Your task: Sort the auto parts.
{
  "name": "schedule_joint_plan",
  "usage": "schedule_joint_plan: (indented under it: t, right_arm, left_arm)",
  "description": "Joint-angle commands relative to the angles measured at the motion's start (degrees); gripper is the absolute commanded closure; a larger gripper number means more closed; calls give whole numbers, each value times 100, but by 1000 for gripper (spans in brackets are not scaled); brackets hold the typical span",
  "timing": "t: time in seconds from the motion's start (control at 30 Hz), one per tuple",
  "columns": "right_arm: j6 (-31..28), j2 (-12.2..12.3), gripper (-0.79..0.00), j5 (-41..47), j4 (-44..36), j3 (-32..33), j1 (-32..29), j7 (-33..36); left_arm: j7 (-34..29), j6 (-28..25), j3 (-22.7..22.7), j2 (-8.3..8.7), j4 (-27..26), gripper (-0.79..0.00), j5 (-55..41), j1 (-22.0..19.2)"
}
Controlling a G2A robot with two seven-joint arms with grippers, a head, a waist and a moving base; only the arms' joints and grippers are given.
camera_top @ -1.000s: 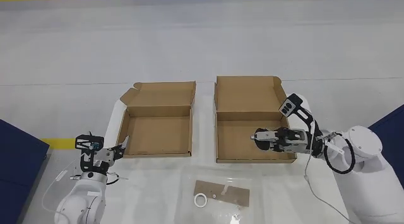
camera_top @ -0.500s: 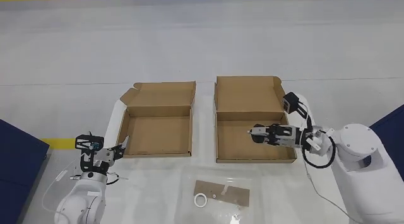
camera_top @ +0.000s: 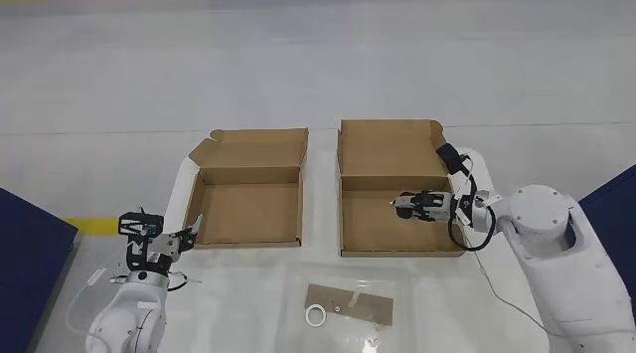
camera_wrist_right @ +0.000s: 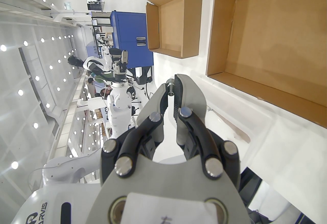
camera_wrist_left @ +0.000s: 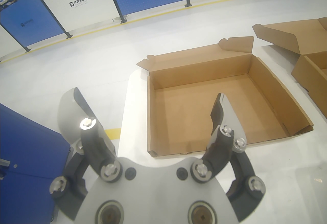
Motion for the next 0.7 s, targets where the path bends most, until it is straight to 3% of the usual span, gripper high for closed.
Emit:
schedule_joint_plan:
  t: [0.0,0.23,0.67]
  right_arm:
    - [0,0,0,0,0,0,0,0]
    - [93,-4,0,-236,143,-117,31,-259]
    - [957,-193,0,-1902,1461,-1684,1235,-779]
  left_arm:
    - [0,0,0,0,0,-785,0,0]
    - [0,0,0,0,0,-785,0,0]
    - [0,0,0,0,0,-785,0,0]
